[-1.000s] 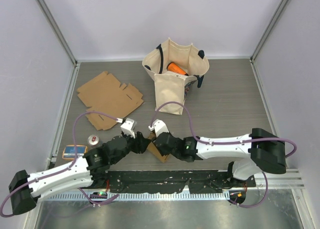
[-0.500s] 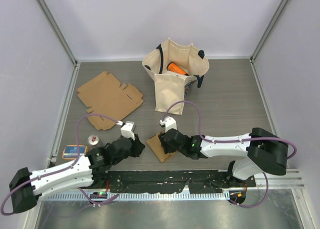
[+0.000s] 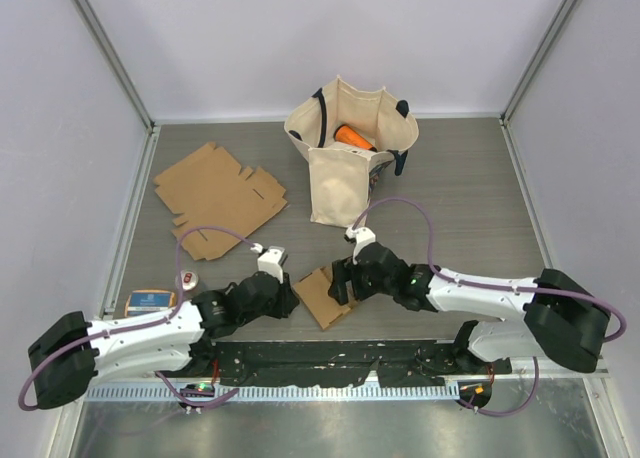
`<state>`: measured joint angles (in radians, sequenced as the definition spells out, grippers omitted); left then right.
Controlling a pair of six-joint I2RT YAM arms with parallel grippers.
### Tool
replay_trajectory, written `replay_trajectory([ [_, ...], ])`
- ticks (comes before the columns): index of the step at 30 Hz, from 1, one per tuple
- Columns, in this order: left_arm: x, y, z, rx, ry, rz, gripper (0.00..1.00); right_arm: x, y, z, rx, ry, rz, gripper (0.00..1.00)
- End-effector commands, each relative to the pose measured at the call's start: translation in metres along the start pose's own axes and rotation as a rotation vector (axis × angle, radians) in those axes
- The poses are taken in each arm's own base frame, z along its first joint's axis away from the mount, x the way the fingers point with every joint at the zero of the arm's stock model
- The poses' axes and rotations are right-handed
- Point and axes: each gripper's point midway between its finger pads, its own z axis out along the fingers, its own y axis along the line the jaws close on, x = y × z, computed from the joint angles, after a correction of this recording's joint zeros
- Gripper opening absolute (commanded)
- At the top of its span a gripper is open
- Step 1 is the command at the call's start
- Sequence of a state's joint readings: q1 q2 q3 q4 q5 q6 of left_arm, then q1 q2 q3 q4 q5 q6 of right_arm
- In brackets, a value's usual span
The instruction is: Fold the paper box
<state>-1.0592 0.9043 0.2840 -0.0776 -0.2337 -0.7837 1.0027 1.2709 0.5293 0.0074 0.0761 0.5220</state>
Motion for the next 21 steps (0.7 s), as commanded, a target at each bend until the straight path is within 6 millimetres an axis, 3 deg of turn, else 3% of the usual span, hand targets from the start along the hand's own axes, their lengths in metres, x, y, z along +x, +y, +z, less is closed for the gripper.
replay_trajectory([
  [1, -0.020, -0.020, -0.004, 0.073, -0.069, -0.034, 0.19, -0.008, 0.016, -0.008, -0.164, 0.005, 0.067, 0.81],
  [5, -0.020, -0.027, -0.007, 0.103, -0.055, -0.033, 0.25, -0.011, 0.020, -0.011, -0.278, 0.010, 0.158, 0.81],
  [8, -0.021, -0.043, -0.014, 0.195, -0.042, -0.016, 0.31, -0.013, 0.017, -0.012, -0.291, 0.011, 0.182, 0.81],
  [16, -0.055, -0.090, -0.024, 0.370, -0.130, -0.011, 0.18, -0.019, 0.003, -0.017, -0.259, -0.008, 0.236, 0.79],
  [18, -0.052, -0.095, -0.013, 0.371, -0.101, -0.013, 0.15, -0.019, -0.002, -0.016, -0.253, -0.010, 0.260, 0.78],
  [19, -0.061, -0.106, -0.013, 0.402, -0.122, -0.019, 0.14, -0.016, -0.004, -0.016, -0.255, -0.001, 0.272, 0.75],
  [21, -0.055, -0.109, 0.003, 0.384, -0.085, -0.017, 0.11, -0.015, -0.006, -0.016, -0.258, 0.003, 0.294, 0.69],
])
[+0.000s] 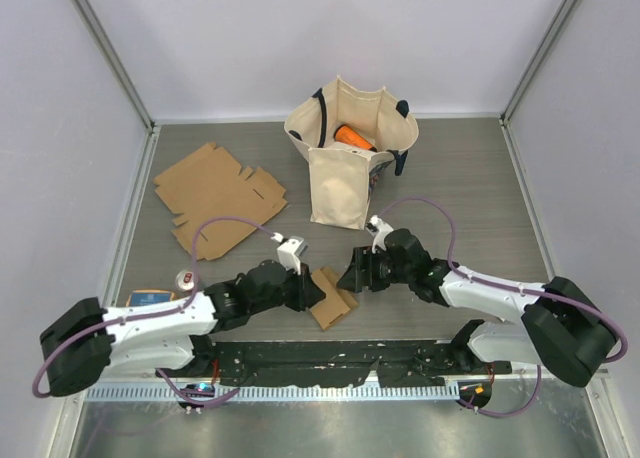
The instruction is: Fold the paper box
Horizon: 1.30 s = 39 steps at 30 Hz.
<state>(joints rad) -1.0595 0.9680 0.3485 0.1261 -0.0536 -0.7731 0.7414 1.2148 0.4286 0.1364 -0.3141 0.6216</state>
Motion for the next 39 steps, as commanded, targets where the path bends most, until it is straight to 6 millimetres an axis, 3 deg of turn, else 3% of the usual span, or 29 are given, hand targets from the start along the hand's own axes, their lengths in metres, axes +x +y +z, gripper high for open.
replay_trajectory([
  [1, -0.025, -0.043, 0.020, 0.139, -0.035, 0.009, 0.10, 0.000, 0.003, -0.003, -0.048, -0.006, 0.042, 0.61],
  [6, -0.012, -0.031, 0.039, 0.082, 0.018, 0.011, 0.08, 0.011, -0.018, -0.011, 0.082, 0.022, 0.090, 0.43],
  [7, -0.012, -0.032, 0.040, 0.079, 0.023, 0.018, 0.08, 0.011, -0.024, -0.014, 0.126, 0.023, 0.115, 0.35],
  [12, -0.003, -0.013, 0.040, 0.017, 0.027, 0.011, 0.07, 0.020, -0.045, -0.029, 0.278, 0.013, 0.237, 0.34],
  [15, 0.002, -0.008, 0.042, -0.003, 0.043, 0.014, 0.06, 0.030, -0.034, -0.029, 0.199, 0.034, 0.272, 0.34],
  [26, 0.017, 0.001, 0.051, -0.024, 0.092, 0.011, 0.05, 0.049, -0.033, -0.019, 0.137, 0.074, 0.266, 0.18],
  [33, 0.022, 0.008, 0.049, -0.048, 0.105, 0.015, 0.04, 0.036, -0.032, -0.011, 0.143, 0.022, 0.198, 0.18],
  [39, 0.026, 0.009, 0.050, -0.046, 0.116, 0.007, 0.04, 0.023, -0.054, -0.013, 0.309, 0.023, 0.079, 0.17],
])
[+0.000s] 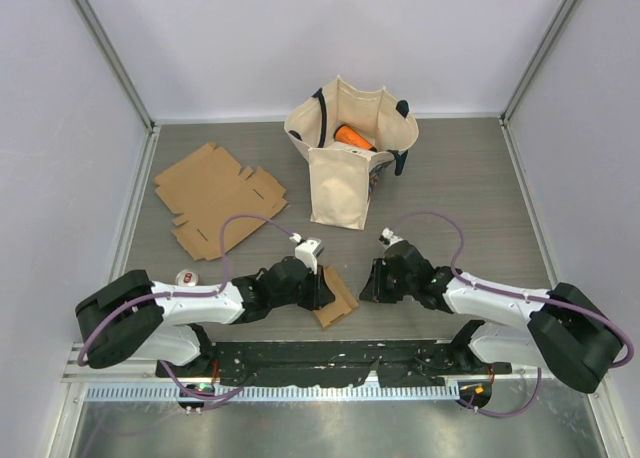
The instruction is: Fold the paper box
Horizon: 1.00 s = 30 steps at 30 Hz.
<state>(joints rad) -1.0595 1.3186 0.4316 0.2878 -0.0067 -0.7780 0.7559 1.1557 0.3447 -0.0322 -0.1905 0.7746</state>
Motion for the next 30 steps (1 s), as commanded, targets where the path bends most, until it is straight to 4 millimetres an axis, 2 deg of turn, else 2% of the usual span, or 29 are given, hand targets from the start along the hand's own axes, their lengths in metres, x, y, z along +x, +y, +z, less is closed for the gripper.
replay_trajectory([
  [1, 0.004, 0.004, 0.003, -0.011, 0.006, 0.007, 0.04, -0.021, -0.008, 0.004, 0.105, -0.049, -0.114, 0.17],
  [6, 0.004, 0.002, 0.003, -0.003, 0.004, -0.001, 0.04, -0.007, -0.003, 0.014, 0.087, 0.010, -0.196, 0.14],
  [11, 0.005, 0.005, 0.002, -0.010, 0.004, -0.004, 0.04, 0.012, 0.015, 0.020, -0.001, 0.076, -0.255, 0.11],
  [15, 0.006, 0.005, 0.003, -0.011, 0.006, -0.007, 0.04, 0.005, 0.037, 0.020, -0.099, 0.032, -0.245, 0.09],
  [20, 0.007, 0.005, 0.003, -0.009, 0.005, -0.010, 0.03, -0.002, 0.053, 0.014, -0.141, 0.005, -0.215, 0.09],
  [21, 0.008, 0.007, 0.003, -0.012, 0.007, -0.013, 0.03, -0.005, 0.055, 0.015, -0.131, -0.006, -0.208, 0.09],
  [23, 0.010, 0.007, 0.005, -0.007, 0.013, -0.021, 0.03, 0.002, 0.056, 0.017, -0.097, 0.018, -0.188, 0.09],
  [24, 0.011, 0.007, 0.006, -0.006, 0.014, -0.022, 0.03, -0.010, 0.063, 0.017, -0.064, -0.024, -0.179, 0.09],
  [26, 0.012, 0.007, 0.007, -0.007, 0.015, -0.027, 0.02, 0.001, 0.063, 0.019, 0.026, 0.005, -0.187, 0.09],
  [27, 0.012, 0.008, 0.008, -0.008, 0.016, -0.027, 0.02, -0.021, 0.071, 0.018, 0.087, -0.091, -0.186, 0.09],
  [29, 0.013, 0.009, 0.008, -0.010, 0.018, -0.027, 0.02, -0.008, 0.075, 0.018, 0.157, -0.076, -0.162, 0.09],
  [30, 0.013, 0.008, 0.008, -0.009, 0.017, -0.027, 0.02, -0.014, 0.084, 0.018, 0.166, -0.102, -0.134, 0.09],
])
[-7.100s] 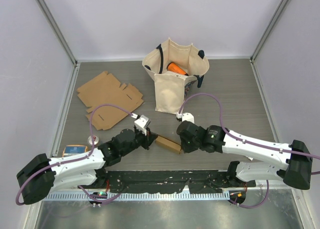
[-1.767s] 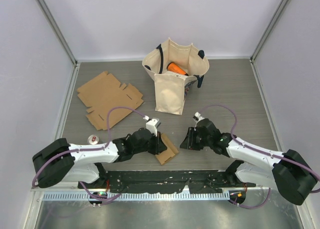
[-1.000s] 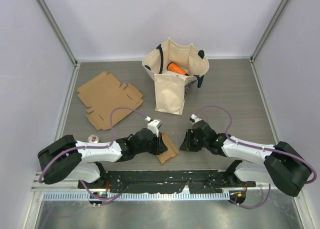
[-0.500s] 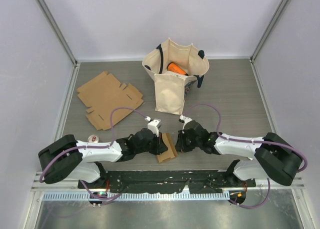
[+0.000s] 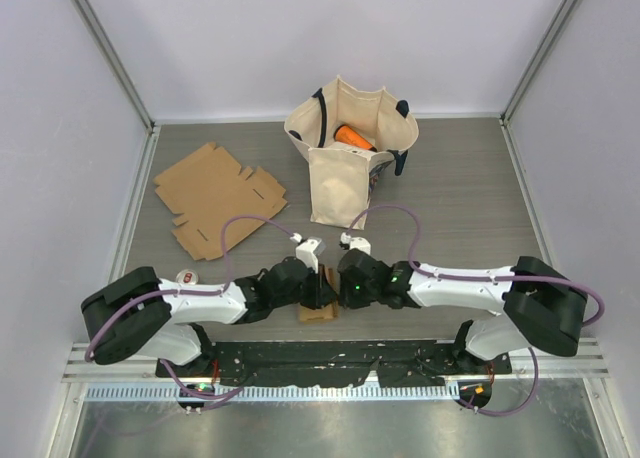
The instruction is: Fold the paper box
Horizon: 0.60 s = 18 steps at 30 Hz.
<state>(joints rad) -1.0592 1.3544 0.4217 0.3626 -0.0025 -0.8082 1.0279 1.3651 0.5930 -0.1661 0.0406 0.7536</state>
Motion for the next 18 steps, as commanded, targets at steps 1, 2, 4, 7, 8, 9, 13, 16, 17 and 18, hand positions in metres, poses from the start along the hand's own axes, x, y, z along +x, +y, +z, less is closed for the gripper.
replay_trajectory([
  [1, 0.014, 0.012, 0.001, -0.031, 0.034, 0.004, 0.02, -0.033, 0.034, -0.008, 0.072, -0.131, 0.134, 0.09],
  [2, 0.015, 0.013, 0.001, -0.033, 0.037, 0.004, 0.02, -0.034, 0.042, -0.004, 0.048, -0.137, 0.186, 0.09],
  [4, 0.015, 0.013, 0.002, -0.030, 0.033, 0.004, 0.02, -0.029, 0.044, 0.001, 0.035, -0.129, 0.237, 0.11],
  [7, 0.015, 0.013, 0.001, -0.030, 0.033, 0.007, 0.01, -0.029, 0.045, 0.008, 0.045, -0.122, 0.258, 0.13],
  [8, 0.012, 0.010, -0.001, -0.021, 0.023, 0.007, 0.01, -0.028, 0.041, 0.009, 0.062, -0.115, 0.250, 0.13],
  [9, 0.009, 0.008, -0.003, -0.012, 0.015, 0.007, 0.02, -0.030, 0.036, 0.009, 0.076, -0.118, 0.246, 0.13],
  [13, -0.020, -0.003, -0.025, -0.030, -0.062, 0.037, 0.18, -0.033, 0.021, -0.001, 0.096, -0.144, 0.220, 0.13],
  [16, -0.055, -0.021, -0.053, -0.017, -0.150, 0.065, 0.36, -0.032, 0.010, -0.008, 0.102, -0.164, 0.217, 0.12],
  [17, -0.062, -0.023, -0.060, -0.022, -0.162, 0.081, 0.40, -0.029, 0.008, -0.008, 0.104, -0.162, 0.209, 0.12],
  [18, -0.069, -0.022, -0.066, -0.036, -0.182, 0.080, 0.45, -0.028, 0.008, -0.007, 0.103, -0.156, 0.207, 0.12],
])
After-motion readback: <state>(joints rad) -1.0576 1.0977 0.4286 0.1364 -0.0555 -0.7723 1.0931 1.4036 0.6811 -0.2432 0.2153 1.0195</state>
